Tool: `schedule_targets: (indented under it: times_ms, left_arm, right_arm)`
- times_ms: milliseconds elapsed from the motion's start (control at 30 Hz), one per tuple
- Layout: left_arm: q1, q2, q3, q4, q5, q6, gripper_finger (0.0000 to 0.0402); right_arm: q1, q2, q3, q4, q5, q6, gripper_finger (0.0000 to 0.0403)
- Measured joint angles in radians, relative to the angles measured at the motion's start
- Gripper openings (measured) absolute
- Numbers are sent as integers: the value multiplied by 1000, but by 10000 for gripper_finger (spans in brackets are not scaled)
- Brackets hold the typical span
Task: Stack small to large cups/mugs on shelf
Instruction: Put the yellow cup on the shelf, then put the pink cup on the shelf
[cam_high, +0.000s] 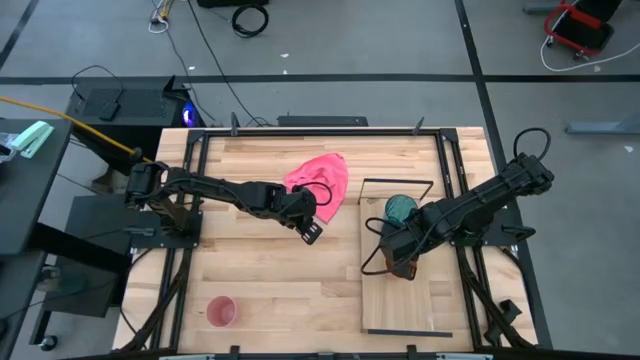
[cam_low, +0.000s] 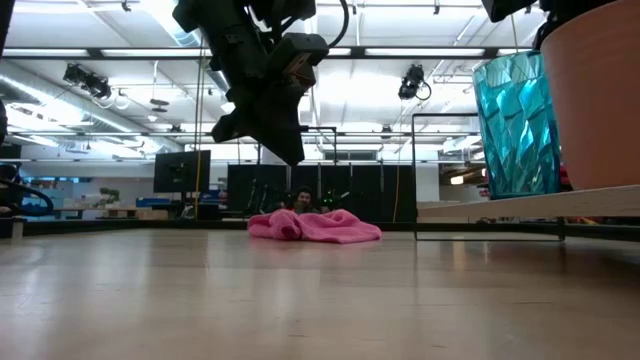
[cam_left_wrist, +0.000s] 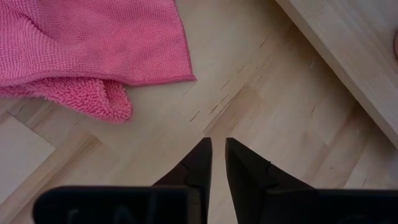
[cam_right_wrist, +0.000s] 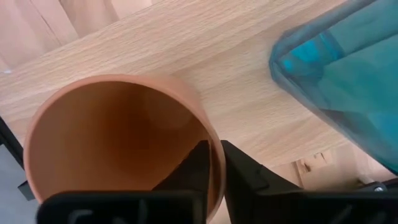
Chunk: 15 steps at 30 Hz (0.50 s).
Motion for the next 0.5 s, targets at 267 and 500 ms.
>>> schedule_targets:
  times_ms: [267,500]
  left_arm:
    - [0,0,0,0,0,-1,61]
    - [0,0,0,0,0,-1,55]
  right_arm:
    - [-1,0,0,0,0,11,73]
    - [-1,-6,0,-17,-1,19,83]
